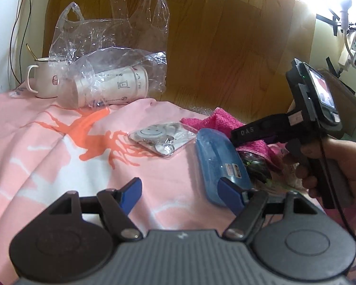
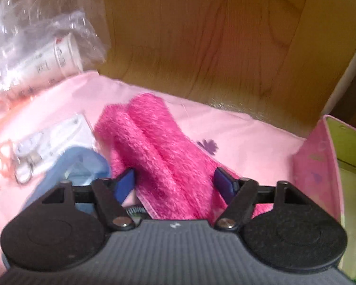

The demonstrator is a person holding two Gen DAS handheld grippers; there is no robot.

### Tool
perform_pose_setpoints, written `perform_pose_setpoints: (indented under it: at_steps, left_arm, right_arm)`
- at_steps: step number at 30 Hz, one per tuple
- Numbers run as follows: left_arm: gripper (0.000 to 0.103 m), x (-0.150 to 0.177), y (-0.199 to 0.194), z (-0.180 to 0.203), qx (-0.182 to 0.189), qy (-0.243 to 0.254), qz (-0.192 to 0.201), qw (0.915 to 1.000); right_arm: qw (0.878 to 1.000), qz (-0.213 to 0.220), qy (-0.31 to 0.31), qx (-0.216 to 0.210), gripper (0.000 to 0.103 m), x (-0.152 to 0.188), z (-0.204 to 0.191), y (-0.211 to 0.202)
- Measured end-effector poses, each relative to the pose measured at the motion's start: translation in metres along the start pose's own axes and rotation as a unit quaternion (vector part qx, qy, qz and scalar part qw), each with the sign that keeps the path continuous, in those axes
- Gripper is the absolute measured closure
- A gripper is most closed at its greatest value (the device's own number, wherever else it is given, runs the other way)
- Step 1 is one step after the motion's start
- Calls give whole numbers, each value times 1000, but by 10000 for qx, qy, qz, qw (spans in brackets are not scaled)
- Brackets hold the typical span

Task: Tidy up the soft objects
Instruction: 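Grasp the pink towel with the right gripper, then carry the pink towel into the tin and open the right gripper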

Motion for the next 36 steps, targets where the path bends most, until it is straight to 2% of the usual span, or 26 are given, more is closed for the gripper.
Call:
perform_pose_setpoints:
  at_steps: [1,2,4,8,10,12,14,17,20,21,23,25,27,28,29,30,32,34,36]
  left_arm:
    - [30,0,0,0,1,-19,-4,10000]
    - [30,0,0,0,4,-37,-4,10000]
    - [30,0,0,0,9,-55,8,10000]
    - [30,-1,1,-2,25,-130,9,9999]
    - [30,-1,1,-3,24,-161,7,9999]
    - [30,-2,1,-4,36,-154,7,9999]
    - [31,-2,0,-3,62,-109,29,9999]
    - [33,-1,-2,-1,135,-46,45,9999]
    - [33,0,-7,1,445,40,39,9990]
    - [29,2,-9,3,608,64,-10,9981]
    - [28,6,-16,11,1052,32,-193,9943]
    - [27,13,-27,22,1398,-5,-306,9897]
    - [27,23,-38,38,1724,68,-483,9838]
    - [27,28,-44,47,1840,165,-540,9813]
    - [27,33,-50,55,1895,302,-563,9798]
    - [27,36,-55,62,1878,445,-568,9796]
    - [28,41,-61,72,1698,708,-616,9810]
    - [30,45,-61,77,1508,779,-788,9823]
    - [30,47,-63,77,1561,650,-965,9809]
  right_arm:
    - [9999,12,53,-108,71,-1,0,0]
    - [9997,41,112,-192,81,-3,-1,-1]
    - [9997,246,54,-81,82,-5,-8,-10]
    - [9913,1306,-116,-83,81,-3,-24,-60]
    - [9833,1802,-183,-198,81,9,-32,-94]
    - [9778,2037,-366,-320,81,30,-40,-122]
    - [9766,2033,-531,-467,81,59,-46,-143]
    - [9798,1744,-798,-567,81,114,-54,-160]
    - [9834,1396,-1107,-350,81,158,-61,-167]
    - [9843,1276,-1200,-207,80,173,-62,-168]
    - [9847,1158,-1299,-22,73,196,-62,-172]
    - [9842,1225,-1280,62,71,211,-61,-185]
    - [9849,1247,-1194,-100,67,222,-59,-199]
    - [9850,1264,-1157,-181,57,228,-59,-204]
    - [9848,1282,-1142,-248,44,232,-61,-205]
    - [9846,1318,-1102,-332,39,234,-66,-206]
    - [9827,1506,-969,-469,19,238,-66,-213]
    - [9816,1639,-874,-430,11,241,-64,-217]
    - [9826,1638,-799,-361,10,246,-56,-223]
Point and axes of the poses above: each gripper's, at about its wrist camera, not at the fingertips, and y roughly the way its jaws point, z to its right, x to its underside, the point moved 2 cm from there along y, roughly the way its jaws point, and after that the axes turned 4 degrees about -x, right-handed, at the moved point
